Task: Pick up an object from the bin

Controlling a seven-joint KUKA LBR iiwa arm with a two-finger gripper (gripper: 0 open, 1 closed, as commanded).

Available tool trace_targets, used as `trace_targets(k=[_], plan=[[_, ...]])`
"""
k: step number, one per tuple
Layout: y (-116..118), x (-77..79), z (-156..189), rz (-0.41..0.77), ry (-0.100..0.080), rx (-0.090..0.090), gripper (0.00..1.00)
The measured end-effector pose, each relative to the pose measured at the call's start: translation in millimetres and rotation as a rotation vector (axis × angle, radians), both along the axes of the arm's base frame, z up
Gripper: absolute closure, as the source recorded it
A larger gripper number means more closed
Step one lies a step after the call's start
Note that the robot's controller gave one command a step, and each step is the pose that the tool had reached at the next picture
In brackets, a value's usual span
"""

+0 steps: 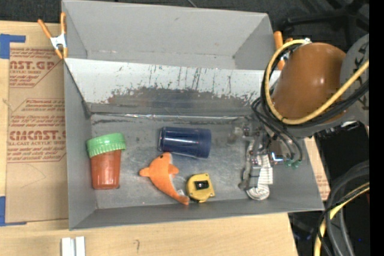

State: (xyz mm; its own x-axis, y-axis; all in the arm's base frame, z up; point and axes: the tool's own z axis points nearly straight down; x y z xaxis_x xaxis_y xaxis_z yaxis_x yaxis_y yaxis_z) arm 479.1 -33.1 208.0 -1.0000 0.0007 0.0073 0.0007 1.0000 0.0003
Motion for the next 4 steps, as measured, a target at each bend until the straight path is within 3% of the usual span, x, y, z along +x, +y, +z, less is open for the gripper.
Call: trace_targets(k=[1,2,3,4], plan=[[0,1.5,4,0.001,-0.008,-0.001,0.0],[39,35.6,-31,0.06,-0.016,-0.002,0.0],[56,14.3,-79,0.126,-0.01,0.002,0.0],[94,113.5,-131,0.051,-0.026,0.002,1.0]])
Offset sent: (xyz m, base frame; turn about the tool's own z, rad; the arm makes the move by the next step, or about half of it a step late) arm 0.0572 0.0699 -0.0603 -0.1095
